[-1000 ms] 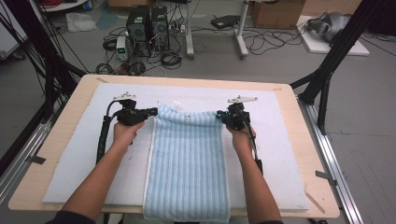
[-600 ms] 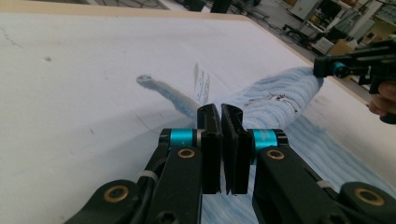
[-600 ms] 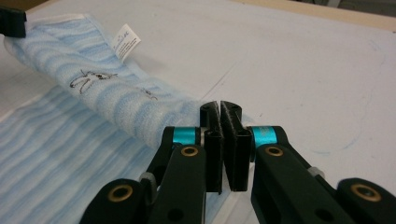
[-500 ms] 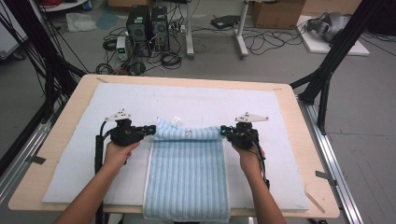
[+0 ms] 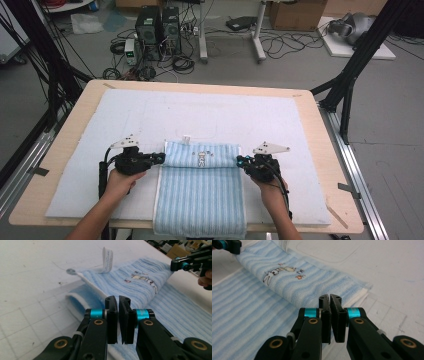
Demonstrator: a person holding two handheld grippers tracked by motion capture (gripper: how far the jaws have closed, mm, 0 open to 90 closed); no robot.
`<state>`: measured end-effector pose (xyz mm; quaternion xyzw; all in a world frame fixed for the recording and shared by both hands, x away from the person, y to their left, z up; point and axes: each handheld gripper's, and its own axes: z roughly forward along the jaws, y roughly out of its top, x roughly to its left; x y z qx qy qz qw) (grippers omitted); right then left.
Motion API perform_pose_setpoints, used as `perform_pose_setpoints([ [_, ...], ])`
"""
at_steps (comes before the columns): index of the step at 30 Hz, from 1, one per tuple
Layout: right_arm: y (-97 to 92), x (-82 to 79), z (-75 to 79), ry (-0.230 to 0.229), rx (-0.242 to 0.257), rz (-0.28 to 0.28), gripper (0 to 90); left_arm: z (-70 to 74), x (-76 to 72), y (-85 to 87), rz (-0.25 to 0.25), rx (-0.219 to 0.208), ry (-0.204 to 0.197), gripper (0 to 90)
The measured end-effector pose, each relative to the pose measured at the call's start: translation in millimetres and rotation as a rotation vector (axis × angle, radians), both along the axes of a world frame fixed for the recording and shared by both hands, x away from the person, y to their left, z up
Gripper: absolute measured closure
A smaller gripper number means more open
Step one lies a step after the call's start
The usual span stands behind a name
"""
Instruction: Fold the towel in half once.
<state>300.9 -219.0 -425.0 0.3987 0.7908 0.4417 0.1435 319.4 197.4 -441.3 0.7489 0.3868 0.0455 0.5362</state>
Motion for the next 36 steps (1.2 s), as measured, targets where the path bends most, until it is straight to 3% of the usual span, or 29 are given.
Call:
perform_pose_setpoints([
  [1, -0.7, -0.1, -0.6, 0.001, -0.006, -0.003, 84.7, -0.8, 0.2, 2.3, 0.008, -0.004, 0.007, 80.7],
  [3, -4.0, 0.2, 0.5, -0.011, 0.016, -0.028, 72.1, -2.2, 1.6, 7.3, 0.057, 0.001, 0.009, 65.1],
  [6, -8.6, 2.4, 5.5, -0.033, 0.033, -0.065, 59.3, 0.3, 6.7, 10.7, 0.109, 0.002, -0.014, 51.9],
  [9, -11.5, 8.7, 9.9, -0.046, 0.022, -0.094, 55.0, 7.0, 19.0, 8.9, 0.104, 0.012, -0.025, 48.4],
  [13, -13.4, 28.4, 12.7, -0.008, 0.024, -0.121, 49.0, 8.6, 38.0, -1.2, 0.115, 0.018, -0.023, 46.0],
  [15, -11.2, 40.1, 13.4, 0.016, 0.016, -0.122, 46.4, 5.1, 47.1, -8.2, 0.108, 0.049, 0.023, 46.0],
  [18, -3.7, 59.6, 9.8, 0.073, -0.002, -0.118, 42.5, -0.9, 54.2, -17.9, 0.088, 0.09, 0.048, 47.1],
  [21, 2.6, 72.4, 2.9, 0.12, -0.007, -0.106, 42.9, -5.5, 56.5, -22.4, 0.096, 0.12, 0.045, 56.9],
  [23, 5.8, 78.0, -2.2, 0.142, -0.013, -0.1, 49.4, -7.5, 57.3, -21.1, 0.097, 0.133, 0.049, 69.8],
  [25, 5.5, 80.3, -6.0, 0.147, -0.035, -0.091, 73.9, -7.6, 57.0, -19.4, 0.088, 0.14, 0.051, 80.0],
  [27, 4.7, 80.2, -8.3, 0.156, -0.043, -0.077, 82.5, -4.6, 54.4, -18.4, 0.084, 0.142, 0.031, 82.8],
  [28, 3.8, 78.1, -7.0, 0.137, -0.037, -0.074, 86.1, -2.8, 53.3, -17.7, 0.083, 0.133, 0.024, 83.0],
  [33, 0.6, 68.7, 2.6, 0.093, -0.021, -0.052, 89.7, 7.7, 46.1, -11.4, 0.058, 0.07, -0.009, 83.1],
  [35, 0.4, 66.4, 5.1, 0.083, -0.027, -0.049, 89.5, 8.4, 45.2, -10.7, 0.058, 0.068, -0.01, 83.1],
  [36, 0.2, 66.7, 5.6, 0.077, -0.016, -0.052, 84.5, 8.2, 45.1, -11.1, 0.063, 0.064, -0.006, 83.0],
])
